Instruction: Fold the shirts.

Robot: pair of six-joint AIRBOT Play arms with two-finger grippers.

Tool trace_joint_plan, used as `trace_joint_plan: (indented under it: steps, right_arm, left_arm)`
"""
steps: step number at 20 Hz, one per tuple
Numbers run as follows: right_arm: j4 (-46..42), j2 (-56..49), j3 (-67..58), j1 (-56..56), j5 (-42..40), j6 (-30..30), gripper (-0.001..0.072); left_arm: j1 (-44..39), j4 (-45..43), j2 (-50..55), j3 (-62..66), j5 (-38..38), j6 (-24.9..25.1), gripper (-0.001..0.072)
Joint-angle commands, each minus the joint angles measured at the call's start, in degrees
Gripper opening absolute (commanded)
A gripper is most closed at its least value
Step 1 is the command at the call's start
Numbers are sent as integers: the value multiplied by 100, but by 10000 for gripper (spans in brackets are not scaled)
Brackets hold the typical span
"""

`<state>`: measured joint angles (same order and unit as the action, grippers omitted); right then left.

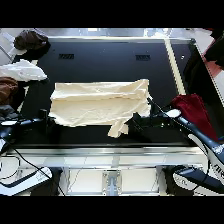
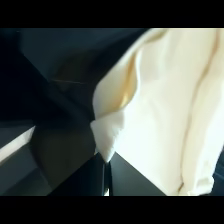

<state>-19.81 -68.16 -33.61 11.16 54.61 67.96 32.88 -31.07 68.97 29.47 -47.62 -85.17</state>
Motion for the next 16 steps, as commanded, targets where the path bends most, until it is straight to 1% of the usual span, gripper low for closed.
trace_joint_plan:
  steps: [1,2,4,5,7,8,10,12,15,16]
  right_arm:
    - [-433,457,-138,-9,57,48,13]
    - [-824,702,-245,-9,81,249,12]
    - [-1770,1163,-551,-7,90,881,11]
    - [-2000,1255,-737,13,87,962,11]
    - [-2516,1182,-1257,116,-17,951,10]
    - [-2911,1082,-1600,149,-138,953,10]
    - [-3615,767,-2319,149,-437,953,10]
    - [-4120,214,-3008,149,-584,949,10]
    - [-4315,-935,-3849,149,-833,737,10]
    - [-4315,-1366,-4111,149,-970,695,10]
  left_arm:
    - [216,409,-492,2,-393,914,13]
    - [367,356,-782,4,-546,1189,12]
    - [619,-85,-1421,39,-826,1414,10]
    - [616,-487,-1720,103,-890,1427,10]
    - [328,-905,-2111,348,-852,1425,9]
    - [116,-984,-2170,590,-772,1429,9]
    - [-426,-1451,-2020,1331,-474,1401,8]
    - [-1003,-2282,-1493,2245,-269,1128,8]
    - [-1659,-3923,-332,3381,-149,205,8]
    - [-1814,-4345,44,3620,-166,-24,8]
